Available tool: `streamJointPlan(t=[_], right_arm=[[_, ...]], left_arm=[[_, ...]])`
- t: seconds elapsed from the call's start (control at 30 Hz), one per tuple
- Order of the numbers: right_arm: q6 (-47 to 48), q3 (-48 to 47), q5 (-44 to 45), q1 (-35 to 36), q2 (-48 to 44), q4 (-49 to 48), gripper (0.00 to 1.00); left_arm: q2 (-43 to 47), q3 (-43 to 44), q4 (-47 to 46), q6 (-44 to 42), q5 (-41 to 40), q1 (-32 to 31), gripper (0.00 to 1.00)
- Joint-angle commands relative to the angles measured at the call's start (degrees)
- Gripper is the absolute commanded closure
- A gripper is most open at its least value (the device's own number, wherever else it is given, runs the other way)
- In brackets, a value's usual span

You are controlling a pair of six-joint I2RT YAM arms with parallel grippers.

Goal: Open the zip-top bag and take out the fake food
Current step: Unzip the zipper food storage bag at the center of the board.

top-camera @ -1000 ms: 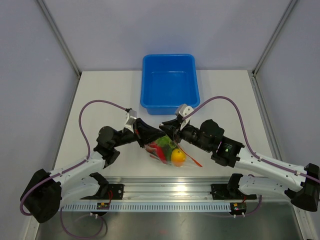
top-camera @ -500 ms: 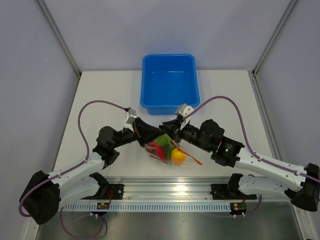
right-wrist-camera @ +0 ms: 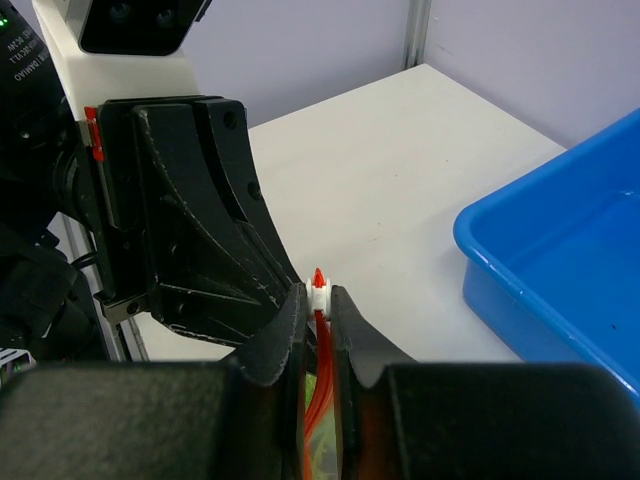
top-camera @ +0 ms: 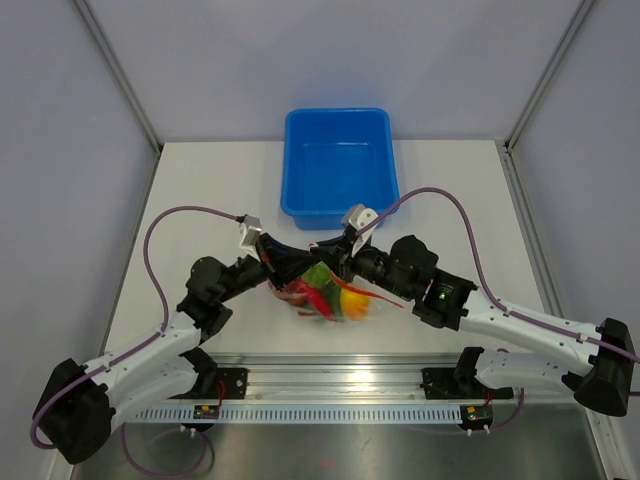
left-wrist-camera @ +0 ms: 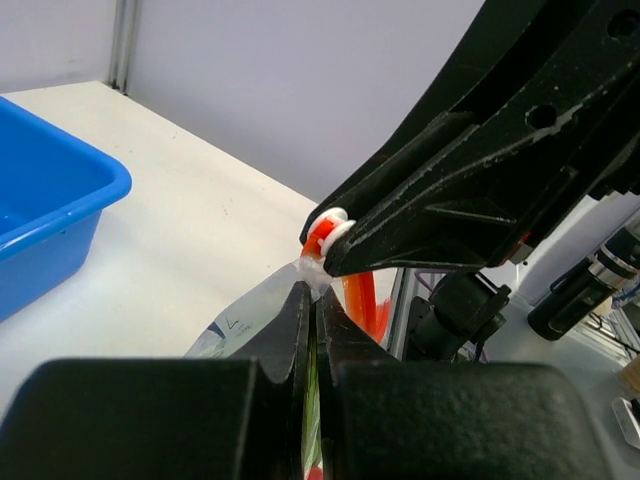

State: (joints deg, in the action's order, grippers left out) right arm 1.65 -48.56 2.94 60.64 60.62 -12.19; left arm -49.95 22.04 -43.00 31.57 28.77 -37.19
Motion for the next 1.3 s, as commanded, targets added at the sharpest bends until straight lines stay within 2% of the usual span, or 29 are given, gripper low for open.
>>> streamJointPlan(t=[0.0, 0.5, 0.73, 0.87, 1.07, 1.27], right_arm=[[-0.68, -2.16, -0.56, -0.17, 1.78, 0.41, 1.00], [-0.68, -3.04, 0.49, -0.17, 4.59, 0.93, 1.00], [-0.77, -4.09, 0.93, -0.17, 5.82, 2.43, 1.00], [-0.25, -5.76, 1.72, -0.17, 6.88, 5.15, 1.00], [-0.42, -6.90, 1.02, -0.17, 8.64, 6.12, 1.00], [-0.60, -6.99, 1.19, -0.17, 9.25, 5.68, 1.00]], left_arm=[[1.53, 0.98, -5.77, 1.12, -3.81, 0.71, 1.00], [8.47, -0.86, -0.51, 2.97, -11.54, 2.38, 1.00], [9.96, -2.53, -1.12, 6.39, -12.08, 5.80, 1.00], [10.93, -4.46, -4.71, 10.17, -11.29, 8.62, 1.00], [9.53, -3.68, -4.80, 9.83, -8.49, 9.33, 1.00], [7.24, -2.88, -8.67, 8.77, -2.33, 9.33, 0.82]])
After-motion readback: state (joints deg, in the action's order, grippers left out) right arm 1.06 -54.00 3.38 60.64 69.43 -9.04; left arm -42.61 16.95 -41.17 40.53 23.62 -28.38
